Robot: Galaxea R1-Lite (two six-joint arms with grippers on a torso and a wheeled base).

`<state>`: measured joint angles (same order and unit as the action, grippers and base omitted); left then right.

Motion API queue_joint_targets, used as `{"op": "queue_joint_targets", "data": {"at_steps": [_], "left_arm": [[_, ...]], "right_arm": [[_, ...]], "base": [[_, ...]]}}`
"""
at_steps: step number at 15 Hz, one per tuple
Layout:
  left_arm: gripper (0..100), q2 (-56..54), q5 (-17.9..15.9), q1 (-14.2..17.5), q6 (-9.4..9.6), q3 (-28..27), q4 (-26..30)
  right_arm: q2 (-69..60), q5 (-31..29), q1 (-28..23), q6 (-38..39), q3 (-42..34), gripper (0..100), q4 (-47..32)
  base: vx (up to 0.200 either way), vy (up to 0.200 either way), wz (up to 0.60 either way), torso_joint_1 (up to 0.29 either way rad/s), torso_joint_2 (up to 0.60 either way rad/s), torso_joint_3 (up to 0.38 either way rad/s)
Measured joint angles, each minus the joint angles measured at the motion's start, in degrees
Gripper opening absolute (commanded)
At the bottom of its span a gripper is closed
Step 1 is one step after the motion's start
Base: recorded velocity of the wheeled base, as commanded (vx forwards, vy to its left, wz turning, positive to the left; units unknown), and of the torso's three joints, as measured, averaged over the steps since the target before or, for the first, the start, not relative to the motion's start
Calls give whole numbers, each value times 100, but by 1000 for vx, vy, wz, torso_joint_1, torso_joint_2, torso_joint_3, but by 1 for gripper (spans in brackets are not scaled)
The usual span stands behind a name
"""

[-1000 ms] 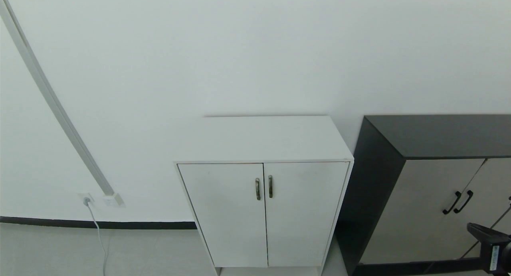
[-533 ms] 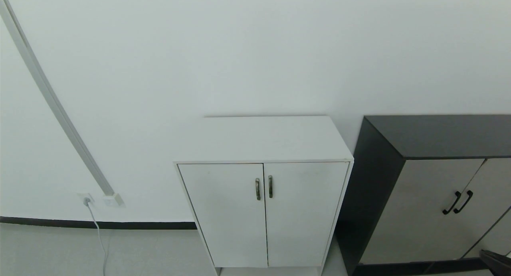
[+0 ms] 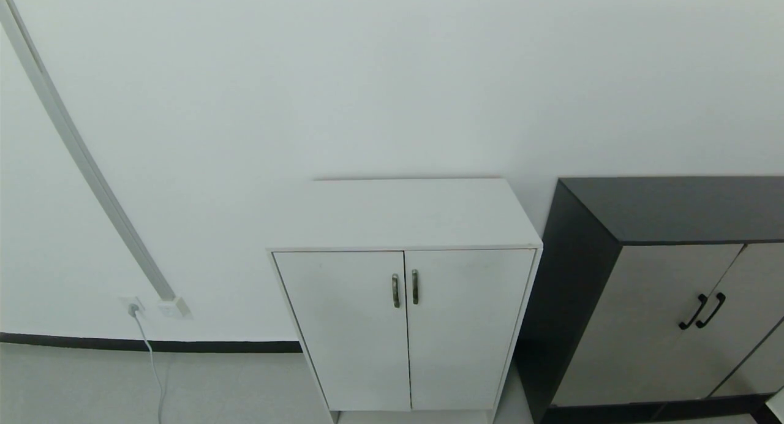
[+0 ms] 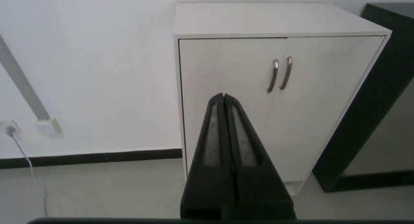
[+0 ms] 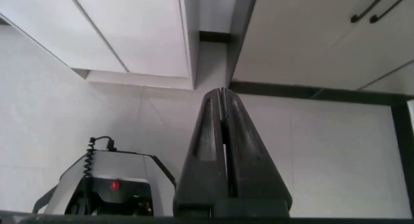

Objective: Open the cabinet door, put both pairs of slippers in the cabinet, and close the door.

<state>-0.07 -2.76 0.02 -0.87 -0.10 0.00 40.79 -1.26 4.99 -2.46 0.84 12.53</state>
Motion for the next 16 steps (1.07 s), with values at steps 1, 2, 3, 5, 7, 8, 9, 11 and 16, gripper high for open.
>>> {"op": "queue_joint_targets", "data": {"at_steps": [1,2,3,5,7,8,9,11,16], "left_arm": [[0,0,2,2,0,0,0],[0,0,2,5,0,0,0],[0,0,0,5,0,0,0],[0,0,0,5,0,0,0],[0,0,2,5,0,0,0],[0,0,2,5,0,0,0],[0,0,2,5,-6,0,0],[0,0,2,0,-6,0,0],[0,0,2,5,-9,0,0]], "right_arm": [[-223,22,0,0,-11,0,-200],[-441,35,0,1,-16,0,-413],[-669,48,11,4,-16,0,-660],[-1125,93,39,83,-16,0,-1158],[-1412,121,90,244,0,0,-1220],[-1524,128,112,256,-18,0,-1235],[-1694,135,121,260,-44,0,-1243],[-2109,139,123,260,-71,0,-1246],[-3148,126,-44,265,-84,0,-1246]], "base": [[0,0,0,0,0,0],[0,0,0,0,0,0],[0,0,0,0,0,0],[0,0,0,0,0,0],[0,0,0,0,0,0],[0,0,0,0,0,0],[0,0,0,0,0,0],[0,0,0,0,0,0],[0,0,0,0,0,0]]}}
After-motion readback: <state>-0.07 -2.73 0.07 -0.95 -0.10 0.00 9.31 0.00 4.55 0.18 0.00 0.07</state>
